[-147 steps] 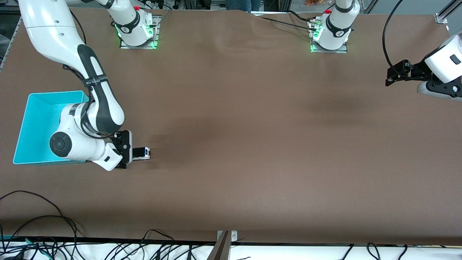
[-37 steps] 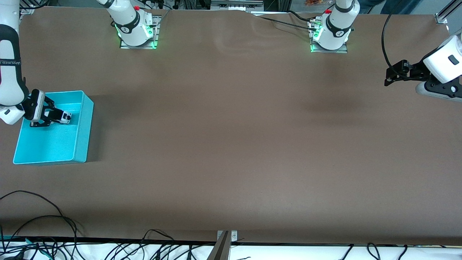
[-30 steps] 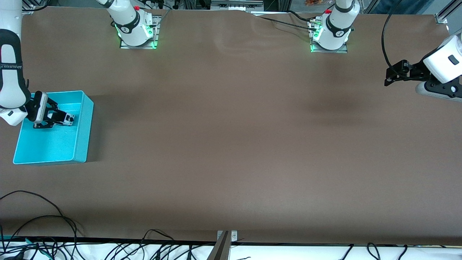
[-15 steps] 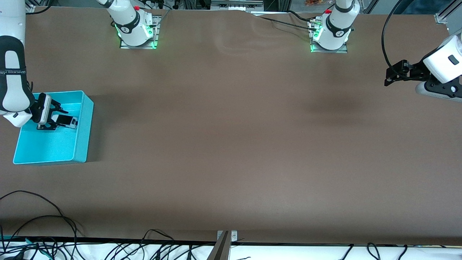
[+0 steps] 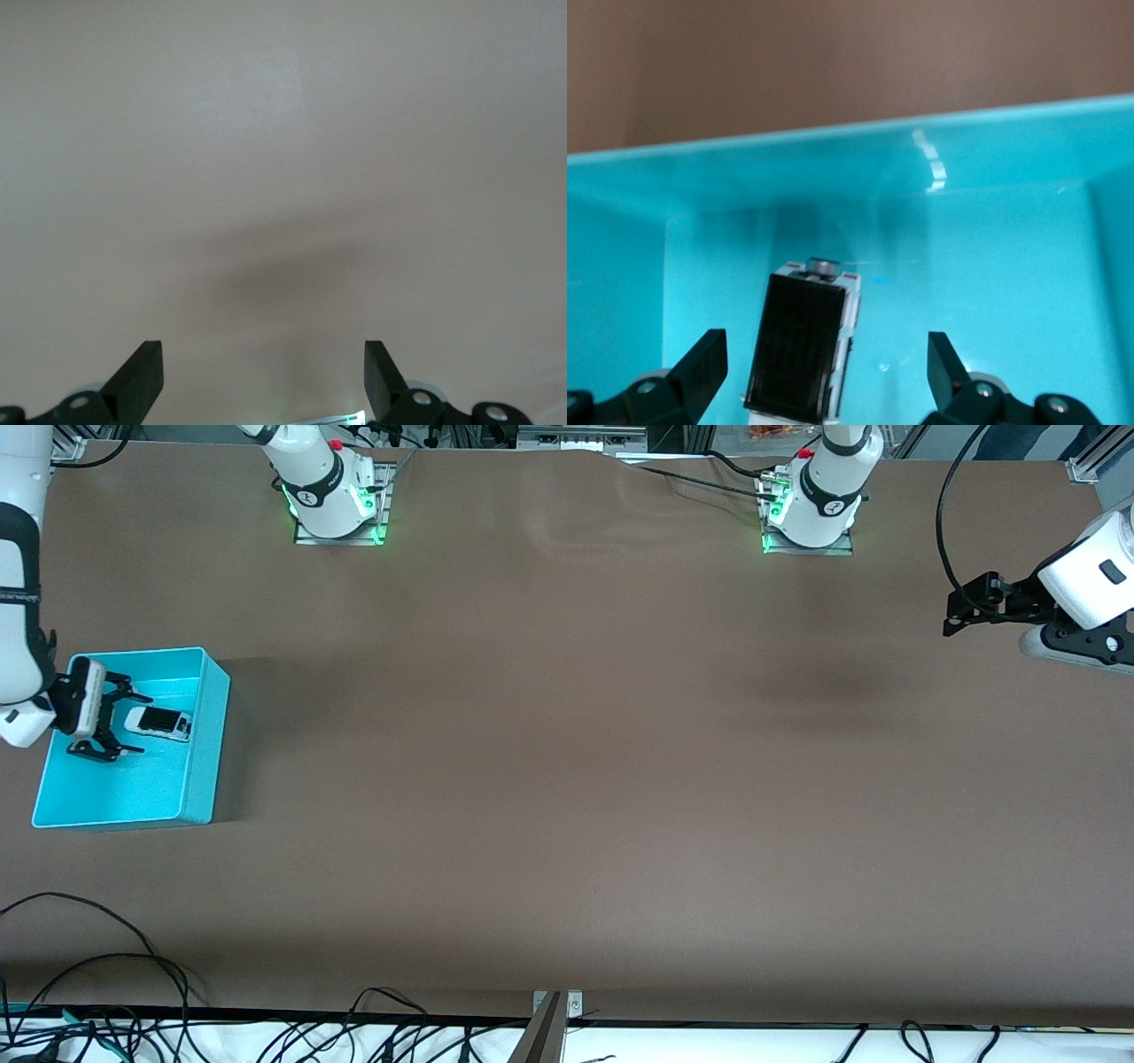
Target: Wind and store white jeep toy
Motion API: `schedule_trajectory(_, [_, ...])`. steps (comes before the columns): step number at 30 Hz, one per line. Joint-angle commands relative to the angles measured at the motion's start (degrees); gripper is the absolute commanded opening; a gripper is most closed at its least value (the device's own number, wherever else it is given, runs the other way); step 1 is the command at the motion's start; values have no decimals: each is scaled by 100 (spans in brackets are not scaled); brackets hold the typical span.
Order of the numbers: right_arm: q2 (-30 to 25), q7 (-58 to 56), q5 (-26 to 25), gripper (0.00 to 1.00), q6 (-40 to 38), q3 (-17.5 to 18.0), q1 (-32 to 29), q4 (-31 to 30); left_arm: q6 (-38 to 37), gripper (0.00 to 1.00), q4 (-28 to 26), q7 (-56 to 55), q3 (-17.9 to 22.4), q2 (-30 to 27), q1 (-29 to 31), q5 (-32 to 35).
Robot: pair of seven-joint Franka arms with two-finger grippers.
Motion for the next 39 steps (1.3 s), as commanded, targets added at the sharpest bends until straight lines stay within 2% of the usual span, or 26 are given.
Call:
schedule_trajectory(1, [-32,460,51,100,-730,-105,4,562,-23,100,93,28,15,31,-16,-109])
schedule_trajectory(11, [-137,2437,-318,100,-2039,-96,145,1696,-23,100,102,28,15,31,-16,-109])
schedule_trajectory(20, [-462,5037,-582,100,-2971,-88,575,2373,-14,100,102,28,15,31,-16,-118])
schedule_trajectory(29, [-568,7358,-863,100,-3165,-123,1313,2961,-14,100,102,36,15,31,-16,-118])
schedule_trajectory(39, [-577,8221,-889,100,-3350,-88,1454,3129,-14,100,102,28,15,31,-25,-118])
